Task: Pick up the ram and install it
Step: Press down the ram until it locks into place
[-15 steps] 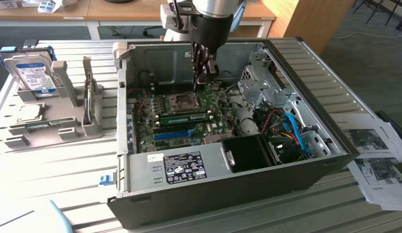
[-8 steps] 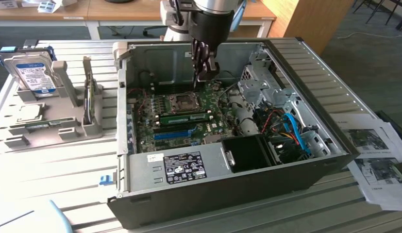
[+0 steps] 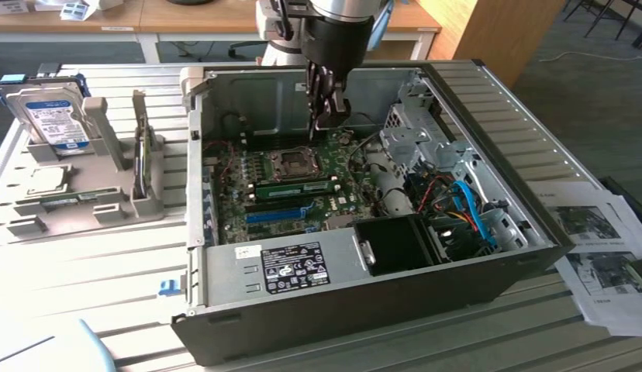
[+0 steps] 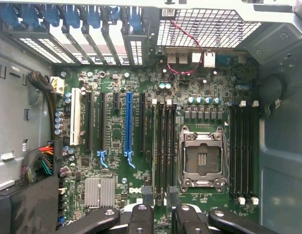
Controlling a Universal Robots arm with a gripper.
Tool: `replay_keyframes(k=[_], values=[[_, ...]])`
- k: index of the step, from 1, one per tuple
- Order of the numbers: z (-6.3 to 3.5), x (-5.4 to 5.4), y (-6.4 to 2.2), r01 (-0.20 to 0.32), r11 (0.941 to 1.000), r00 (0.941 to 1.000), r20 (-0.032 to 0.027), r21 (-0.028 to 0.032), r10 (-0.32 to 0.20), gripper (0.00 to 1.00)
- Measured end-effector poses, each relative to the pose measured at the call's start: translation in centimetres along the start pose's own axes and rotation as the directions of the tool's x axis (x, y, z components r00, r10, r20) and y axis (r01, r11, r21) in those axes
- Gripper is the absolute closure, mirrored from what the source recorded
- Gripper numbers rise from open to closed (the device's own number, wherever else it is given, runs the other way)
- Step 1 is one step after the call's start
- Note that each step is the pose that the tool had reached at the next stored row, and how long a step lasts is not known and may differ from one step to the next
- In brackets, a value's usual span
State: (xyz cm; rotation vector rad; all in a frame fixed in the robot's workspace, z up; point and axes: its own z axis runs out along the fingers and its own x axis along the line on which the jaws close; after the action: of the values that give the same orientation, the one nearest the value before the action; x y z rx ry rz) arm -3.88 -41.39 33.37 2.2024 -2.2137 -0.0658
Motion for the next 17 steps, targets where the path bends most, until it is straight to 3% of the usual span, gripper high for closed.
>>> replay_keyframes(k=[6, 8, 17], values=[[0.00, 0.00, 0.00, 0.000, 1.0000, 1.0000, 0.0000, 0.0000, 0.000, 0.77], [0.00, 0.00, 0.00, 0.000, 1.0000, 1.0000, 0.0000, 0.0000, 0.000, 0.90], [0.00, 0.00, 0.00, 0.000, 1.0000, 1.0000, 0.0001, 0.0000, 0.000, 0.91]])
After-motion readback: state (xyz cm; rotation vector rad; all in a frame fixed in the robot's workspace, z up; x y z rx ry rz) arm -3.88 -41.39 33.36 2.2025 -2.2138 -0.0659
